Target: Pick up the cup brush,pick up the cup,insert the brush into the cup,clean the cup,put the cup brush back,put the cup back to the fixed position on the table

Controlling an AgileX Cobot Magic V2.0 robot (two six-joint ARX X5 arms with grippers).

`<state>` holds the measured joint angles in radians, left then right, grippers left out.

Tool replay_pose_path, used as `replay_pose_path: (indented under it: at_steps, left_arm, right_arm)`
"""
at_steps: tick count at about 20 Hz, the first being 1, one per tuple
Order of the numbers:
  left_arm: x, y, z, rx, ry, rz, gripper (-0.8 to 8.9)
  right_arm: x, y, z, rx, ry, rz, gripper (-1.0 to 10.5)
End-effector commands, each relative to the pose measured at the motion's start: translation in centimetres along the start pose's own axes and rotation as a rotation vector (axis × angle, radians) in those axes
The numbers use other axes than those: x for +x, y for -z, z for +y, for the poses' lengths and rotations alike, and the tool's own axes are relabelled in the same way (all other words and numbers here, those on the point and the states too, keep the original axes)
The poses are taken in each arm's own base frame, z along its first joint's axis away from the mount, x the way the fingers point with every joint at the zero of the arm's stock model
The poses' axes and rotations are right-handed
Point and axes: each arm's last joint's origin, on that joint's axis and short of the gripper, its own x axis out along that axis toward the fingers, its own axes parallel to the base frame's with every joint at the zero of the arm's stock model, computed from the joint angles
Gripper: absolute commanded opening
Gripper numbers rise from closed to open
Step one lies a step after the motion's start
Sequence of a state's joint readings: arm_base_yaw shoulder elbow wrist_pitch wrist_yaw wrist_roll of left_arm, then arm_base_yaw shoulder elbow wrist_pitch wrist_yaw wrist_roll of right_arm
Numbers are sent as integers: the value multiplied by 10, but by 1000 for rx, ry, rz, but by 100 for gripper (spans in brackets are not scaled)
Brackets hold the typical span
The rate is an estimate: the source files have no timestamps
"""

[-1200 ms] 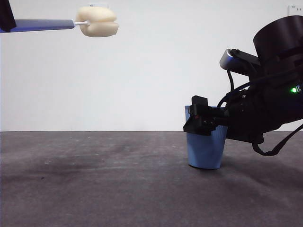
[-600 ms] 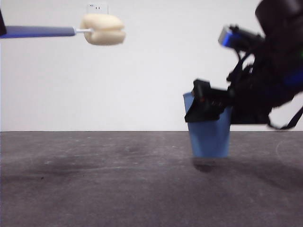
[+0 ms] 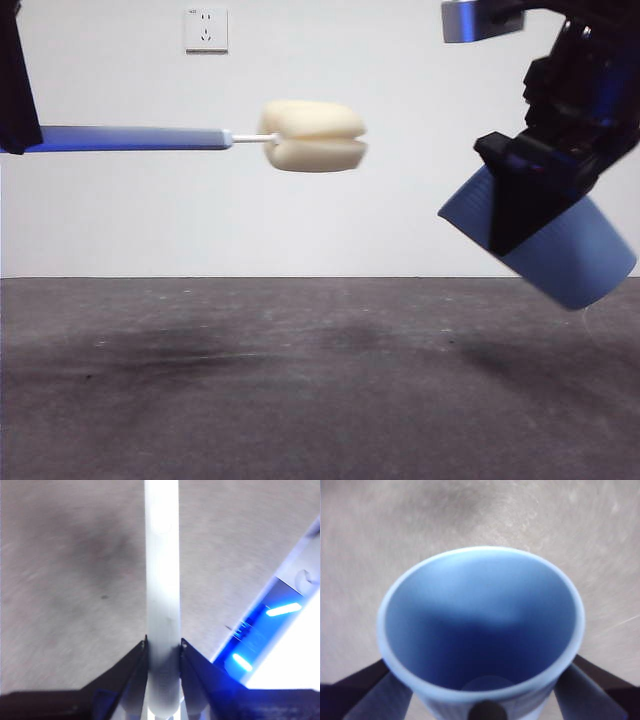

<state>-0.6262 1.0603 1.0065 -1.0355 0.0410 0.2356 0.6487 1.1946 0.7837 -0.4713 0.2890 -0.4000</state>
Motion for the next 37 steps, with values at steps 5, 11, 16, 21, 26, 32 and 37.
replay_pose_path:
  at_steps: [5,11,16,21,26,32,37]
  left_arm:
    - [13,-2,-11,120,93,79,-8]
    - [24,-9,-31,182,144,110,-9]
    - [37,-19,-40,159,160,106,-8]
    - [50,-29,-49,138,218,75,-8]
    - [54,-39,-58,98,248,5,-8]
    - [53,-29,-55,84,171,114,-8]
    - [47,-20,-53,89,136,176,-8]
  right_arm:
    - [-6,-4,12,-414,116,108,-17]
    - [-7,-11,36,-702,155,138,-17]
    - [-7,-16,62,-820,130,117,-17]
    - [-5,-20,89,-913,94,82,-17]
    - [-7,-24,109,-965,77,29,-17]
    - [-1,-23,95,-924,192,121,-17]
    - [9,-18,72,-845,220,207,-17]
